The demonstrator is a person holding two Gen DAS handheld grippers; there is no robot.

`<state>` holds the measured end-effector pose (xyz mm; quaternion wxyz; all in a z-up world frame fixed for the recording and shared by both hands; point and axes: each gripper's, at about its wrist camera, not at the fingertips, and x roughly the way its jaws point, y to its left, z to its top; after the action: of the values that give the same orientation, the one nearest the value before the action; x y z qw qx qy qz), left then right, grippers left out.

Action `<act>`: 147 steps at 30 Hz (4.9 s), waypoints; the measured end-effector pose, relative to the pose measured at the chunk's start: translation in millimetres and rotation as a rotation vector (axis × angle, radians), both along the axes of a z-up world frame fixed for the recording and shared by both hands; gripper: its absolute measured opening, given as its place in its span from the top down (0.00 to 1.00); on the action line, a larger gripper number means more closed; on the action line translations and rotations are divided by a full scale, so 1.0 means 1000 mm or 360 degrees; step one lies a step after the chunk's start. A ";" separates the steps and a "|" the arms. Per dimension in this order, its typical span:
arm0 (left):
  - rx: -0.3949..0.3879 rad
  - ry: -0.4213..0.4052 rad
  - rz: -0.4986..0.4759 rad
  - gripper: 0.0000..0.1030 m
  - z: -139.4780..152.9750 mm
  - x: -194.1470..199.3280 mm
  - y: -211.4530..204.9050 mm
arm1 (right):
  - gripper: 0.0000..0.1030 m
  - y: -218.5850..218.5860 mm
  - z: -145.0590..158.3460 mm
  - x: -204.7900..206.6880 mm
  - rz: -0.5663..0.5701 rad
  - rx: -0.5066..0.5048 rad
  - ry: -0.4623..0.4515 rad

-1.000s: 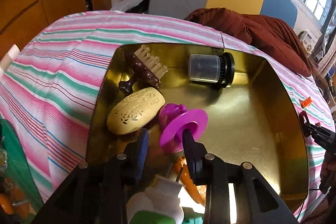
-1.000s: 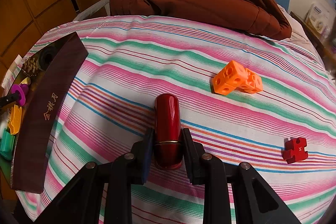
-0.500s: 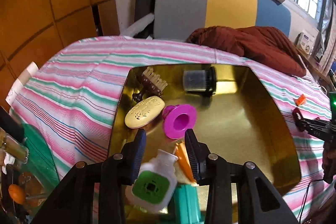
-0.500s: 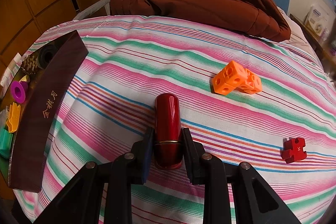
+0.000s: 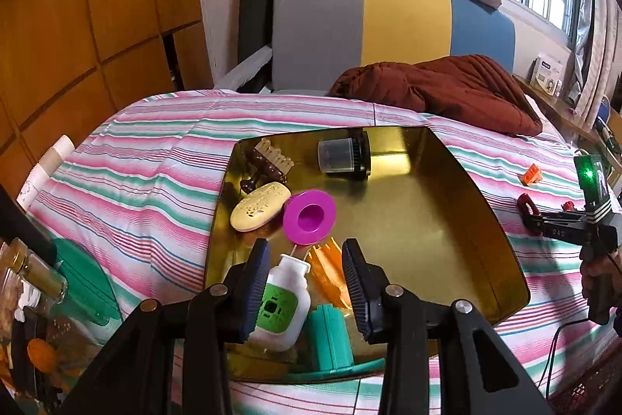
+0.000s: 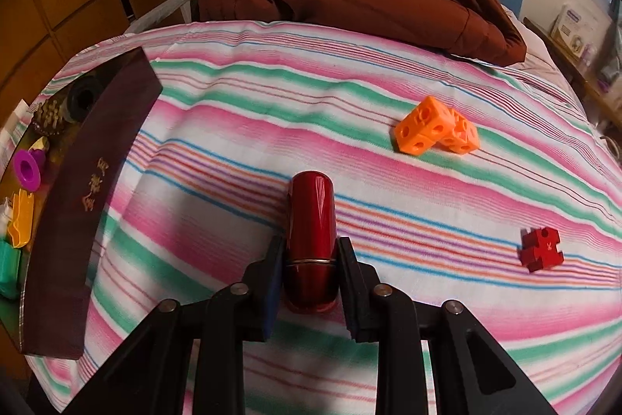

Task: Organize rigid objects
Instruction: 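Carry the purple spool over the tray and release it with the left tool, then carry the red lipstick to the tray and release it with the right tool, then move both tools back to the orange block and red puzzle piece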

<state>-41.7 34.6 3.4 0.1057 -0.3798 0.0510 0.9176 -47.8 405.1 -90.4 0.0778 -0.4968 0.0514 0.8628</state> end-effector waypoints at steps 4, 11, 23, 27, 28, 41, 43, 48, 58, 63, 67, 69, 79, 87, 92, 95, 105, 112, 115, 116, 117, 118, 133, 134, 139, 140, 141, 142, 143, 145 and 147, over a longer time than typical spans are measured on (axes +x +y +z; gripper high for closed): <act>0.0002 0.0019 -0.0005 0.63 0.001 0.008 -0.006 | 0.74 -0.013 0.001 0.006 -0.0021 0.0013 -0.0006; 0.0030 0.0018 0.0016 0.63 -0.002 0.016 -0.019 | 0.74 -0.029 0.003 0.015 -0.0062 0.0012 -0.0001; 0.0043 -0.0004 0.0058 0.63 -0.013 0.026 -0.039 | 0.74 -0.051 0.004 0.026 -0.0089 -0.0016 0.0013; 0.0049 -0.0006 0.0068 0.63 -0.014 0.026 -0.044 | 0.74 -0.055 0.004 0.026 -0.0091 -0.0033 0.0015; 0.0048 -0.0003 0.0071 0.63 -0.013 0.027 -0.045 | 0.74 -0.055 0.004 0.026 -0.0092 -0.0045 0.0017; 0.0041 -0.0013 0.0093 0.63 -0.015 0.025 -0.050 | 0.75 -0.078 0.054 0.025 -0.0051 -0.0057 0.0228; 0.0043 -0.0014 0.0095 0.63 -0.015 0.025 -0.051 | 0.75 -0.088 0.065 0.024 -0.0009 -0.0060 0.0273; 0.0041 -0.0021 0.0100 0.63 -0.016 0.024 -0.052 | 0.75 -0.115 0.087 0.017 0.0111 -0.0082 0.0352; 0.0065 -0.0015 0.0173 0.63 -0.021 0.024 -0.065 | 0.74 -0.206 0.083 0.003 0.0478 -0.0153 0.0261; 0.0076 -0.0021 0.0218 0.63 -0.023 0.025 -0.075 | 0.74 -0.235 0.050 -0.010 0.0513 -0.0133 0.0069; 0.0072 -0.0038 0.0234 0.63 -0.028 0.024 -0.079 | 0.74 -0.250 0.027 -0.018 0.0492 -0.0131 -0.0024; 0.0069 -0.0040 0.0234 0.63 -0.028 0.024 -0.079 | 0.74 -0.255 0.019 -0.020 0.0493 -0.0193 -0.0078; 0.0071 -0.0067 0.0238 0.63 -0.035 0.024 -0.078 | 0.71 -0.275 0.006 -0.020 0.0537 -0.0338 -0.0108; 0.0046 -0.0056 0.0220 0.63 -0.030 0.026 -0.074 | 0.62 -0.263 0.015 -0.009 0.0501 -0.0403 -0.0034; 0.0034 -0.0042 0.0190 0.63 -0.026 0.028 -0.068 | 0.50 -0.256 0.033 -0.001 0.0500 -0.0373 0.0093; 0.0014 -0.0026 0.0172 0.63 -0.023 0.029 -0.062 | 0.49 -0.249 0.045 0.005 0.0498 -0.0335 0.0165; -0.0016 -0.0028 0.0088 0.63 -0.019 0.029 -0.039 | 0.42 -0.211 0.074 0.012 0.0440 -0.0237 0.0298; -0.0038 -0.0018 0.0016 0.63 -0.014 0.028 -0.022 | 0.37 -0.170 0.085 0.016 0.0338 -0.0202 0.0358; -0.0041 -0.0011 -0.0012 0.63 -0.011 0.026 -0.015 | 0.34 -0.144 0.087 0.017 0.0265 -0.0170 0.0357; -0.0042 -0.0008 -0.0018 0.63 -0.010 0.026 -0.013 | 0.33 -0.133 0.087 0.018 0.0235 -0.0162 0.0353; -0.0044 -0.0002 -0.0027 0.63 -0.009 0.026 -0.010 | 0.33 -0.122 0.086 0.018 0.0203 -0.0153 0.0346; -0.0045 0.0002 -0.0039 0.63 -0.009 0.025 -0.007 | 0.33 -0.108 0.084 0.018 0.0156 -0.0140 0.0334; -0.0029 -0.0044 -0.0041 0.63 -0.015 0.020 0.006 | 0.27 0.152 0.060 0.068 -0.0898 -0.0212 0.0467; -0.0035 -0.0046 -0.0045 0.63 -0.015 0.020 0.008 | 0.28 0.165 0.053 0.075 -0.0977 -0.0260 0.0460; -0.0023 -0.0047 -0.0103 0.63 -0.009 0.017 0.028 | 0.29 0.203 0.039 0.092 -0.1216 -0.0463 0.0466; -0.0015 -0.0049 -0.0119 0.63 -0.007 0.017 0.032 | 0.29 0.204 0.038 0.091 -0.1211 -0.0480 0.0462; -0.0007 -0.0052 -0.0143 0.63 -0.006 0.017 0.039 | 0.29 0.204 0.037 0.089 -0.1206 -0.0491 0.0448; -0.0001 -0.0056 -0.0165 0.63 -0.005 0.017 0.045 | 0.29 0.205 0.036 0.088 -0.1190 -0.0497 0.0438; 0.0001 -0.0059 -0.0185 0.63 -0.004 0.017 0.051 | 0.29 0.205 0.035 0.086 -0.1169 -0.0498 0.0428; 0.0003 -0.0064 -0.0223 0.61 -0.003 0.019 0.060 | 0.29 0.202 0.033 0.080 -0.1112 -0.0479 0.0392; 0.0006 -0.0068 -0.0264 0.61 -0.003 0.021 0.068 | 0.28 0.198 0.029 0.073 -0.1069 -0.0453 0.0343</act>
<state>-20.9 102.5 0.5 0.1831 -0.3936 0.0784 0.8974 25.4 603.6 -61.1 0.2805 -0.3645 0.3386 0.8209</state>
